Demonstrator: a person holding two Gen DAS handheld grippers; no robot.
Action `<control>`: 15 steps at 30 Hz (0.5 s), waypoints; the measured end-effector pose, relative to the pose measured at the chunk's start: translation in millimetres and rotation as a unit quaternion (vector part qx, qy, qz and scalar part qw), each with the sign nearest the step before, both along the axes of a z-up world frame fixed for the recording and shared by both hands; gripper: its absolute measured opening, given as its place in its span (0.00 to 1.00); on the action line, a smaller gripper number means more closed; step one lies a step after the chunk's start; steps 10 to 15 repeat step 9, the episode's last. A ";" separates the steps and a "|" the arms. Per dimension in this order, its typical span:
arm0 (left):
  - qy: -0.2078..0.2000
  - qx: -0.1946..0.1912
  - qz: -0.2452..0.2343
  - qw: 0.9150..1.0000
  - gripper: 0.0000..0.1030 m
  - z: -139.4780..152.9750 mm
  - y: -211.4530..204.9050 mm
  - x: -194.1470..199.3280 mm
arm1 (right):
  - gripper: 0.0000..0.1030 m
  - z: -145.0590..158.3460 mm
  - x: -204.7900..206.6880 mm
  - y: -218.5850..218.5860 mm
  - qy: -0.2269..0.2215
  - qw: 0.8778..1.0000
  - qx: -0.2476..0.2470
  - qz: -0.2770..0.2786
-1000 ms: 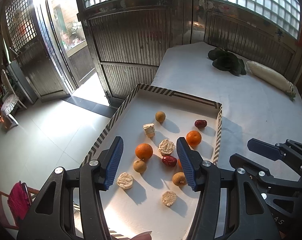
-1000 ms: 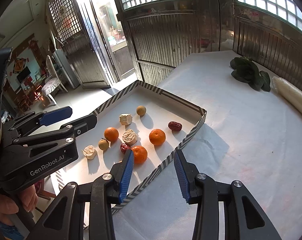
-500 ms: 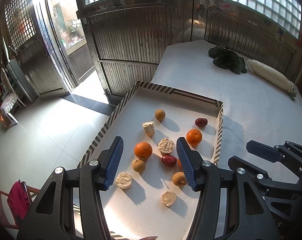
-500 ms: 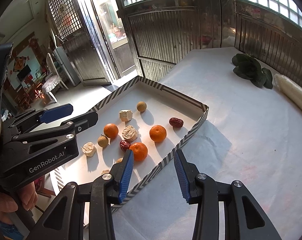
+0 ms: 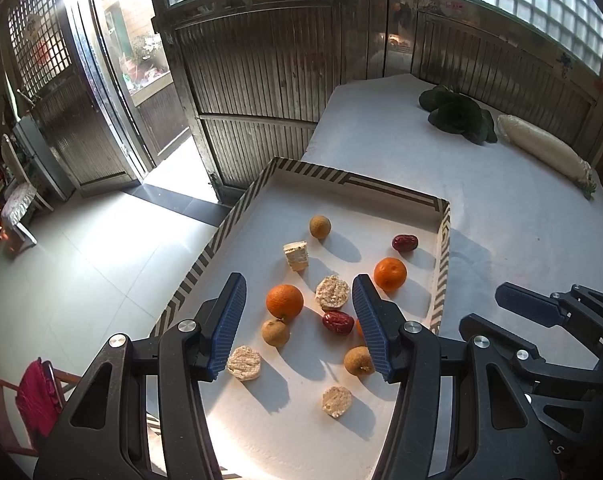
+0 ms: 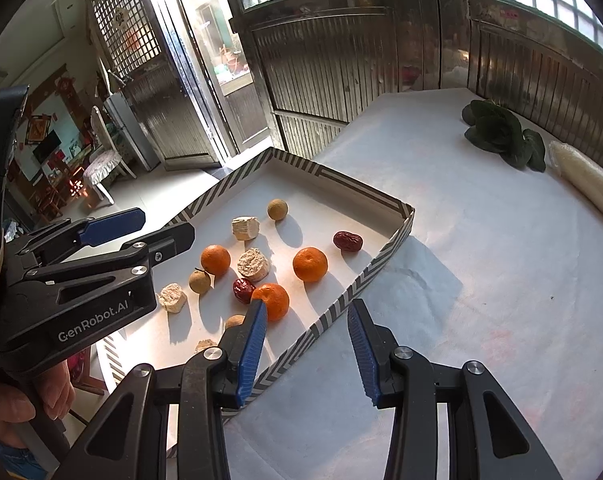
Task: Organize fruits
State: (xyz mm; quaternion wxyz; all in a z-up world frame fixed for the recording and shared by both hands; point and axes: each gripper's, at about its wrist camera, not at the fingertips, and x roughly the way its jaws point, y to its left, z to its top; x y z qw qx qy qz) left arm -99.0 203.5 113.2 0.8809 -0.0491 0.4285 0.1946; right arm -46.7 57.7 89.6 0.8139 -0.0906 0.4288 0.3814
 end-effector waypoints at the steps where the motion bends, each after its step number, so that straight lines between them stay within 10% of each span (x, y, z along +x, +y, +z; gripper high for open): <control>1: -0.001 0.003 0.001 1.000 0.54 0.1 0.1 0.6 | 0.39 -0.4 0.5 -0.8 0.001 1.000 0.000 -0.001; 15: 0.007 0.015 -0.017 1.000 0.54 -2.4 -15.4 13.6 | 0.39 -3.9 12.1 -18.0 0.006 1.000 0.005 -0.024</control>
